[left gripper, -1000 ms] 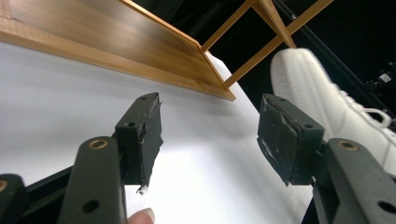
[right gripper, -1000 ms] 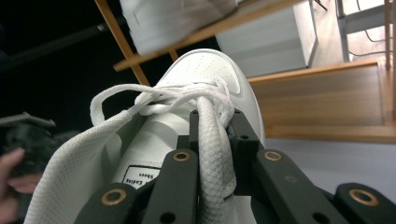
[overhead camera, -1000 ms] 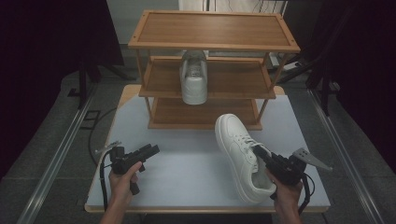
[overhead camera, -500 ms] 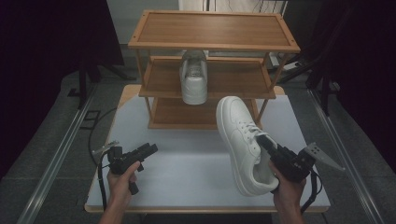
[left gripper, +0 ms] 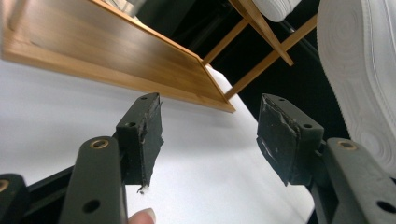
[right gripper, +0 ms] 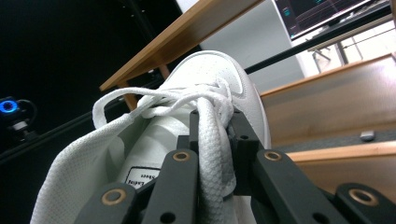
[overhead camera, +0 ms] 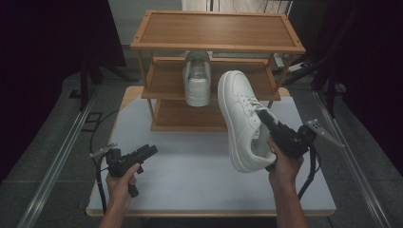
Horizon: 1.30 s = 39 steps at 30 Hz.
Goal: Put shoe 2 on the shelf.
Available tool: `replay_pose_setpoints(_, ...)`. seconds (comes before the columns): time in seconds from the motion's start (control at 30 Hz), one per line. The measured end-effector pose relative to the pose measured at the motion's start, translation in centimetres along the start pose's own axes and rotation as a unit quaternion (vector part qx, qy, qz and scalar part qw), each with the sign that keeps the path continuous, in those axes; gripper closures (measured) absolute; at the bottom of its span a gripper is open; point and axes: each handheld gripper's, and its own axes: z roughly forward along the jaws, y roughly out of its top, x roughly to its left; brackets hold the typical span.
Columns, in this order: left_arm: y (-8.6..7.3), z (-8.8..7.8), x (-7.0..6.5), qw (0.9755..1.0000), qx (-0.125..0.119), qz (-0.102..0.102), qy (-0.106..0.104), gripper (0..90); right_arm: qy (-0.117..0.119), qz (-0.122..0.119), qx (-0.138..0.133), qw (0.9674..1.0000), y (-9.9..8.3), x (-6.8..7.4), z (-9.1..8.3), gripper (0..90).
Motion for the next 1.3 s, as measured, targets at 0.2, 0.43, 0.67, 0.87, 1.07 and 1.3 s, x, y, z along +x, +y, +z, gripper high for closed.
replay_pose_setpoints(0.2, 0.1, 0.1, -0.1, 0.9999, 0.007, 0.014, 0.004, 40.2, -0.012, 0.004, -0.001, 0.9999, 1.6, 0.0, 2.8, 82.5)
replay_pose_setpoints(0.43, 0.2, 0.2, -0.6, 0.9998, 0.012, 0.013, -0.012, 40.0, -0.031, 0.005, -0.001, 0.9995, 2.7, 0.3, 5.0, 82.5)
replay_pose_setpoints(0.67, 0.2, 0.3, -0.9, 0.9995, 0.019, 0.023, -0.013, 39.8, -0.049, 0.012, -0.003, 0.9987, 3.4, 0.3, 7.1, 82.3)
replay_pose_setpoints(0.87, 0.2, 0.2, -0.7, 0.9996, 0.018, 0.020, -0.012, 39.8, -0.068, 0.013, 0.003, 0.9976, 3.8, 0.1, 9.1, 82.3)
replay_pose_setpoints(1.07, -0.1, 0.6, -0.6, 0.9994, 0.026, 0.019, -0.014, 39.7, -0.108, 0.013, 0.002, 0.9941, 4.8, 0.0, 11.9, 82.3)
replay_pose_setpoints(1.3, -0.3, 0.9, -0.5, 0.9991, 0.035, 0.020, -0.015, 39.7, -0.134, 0.011, 0.016, 0.9908, 4.8, -0.8, 14.3, 82.2)
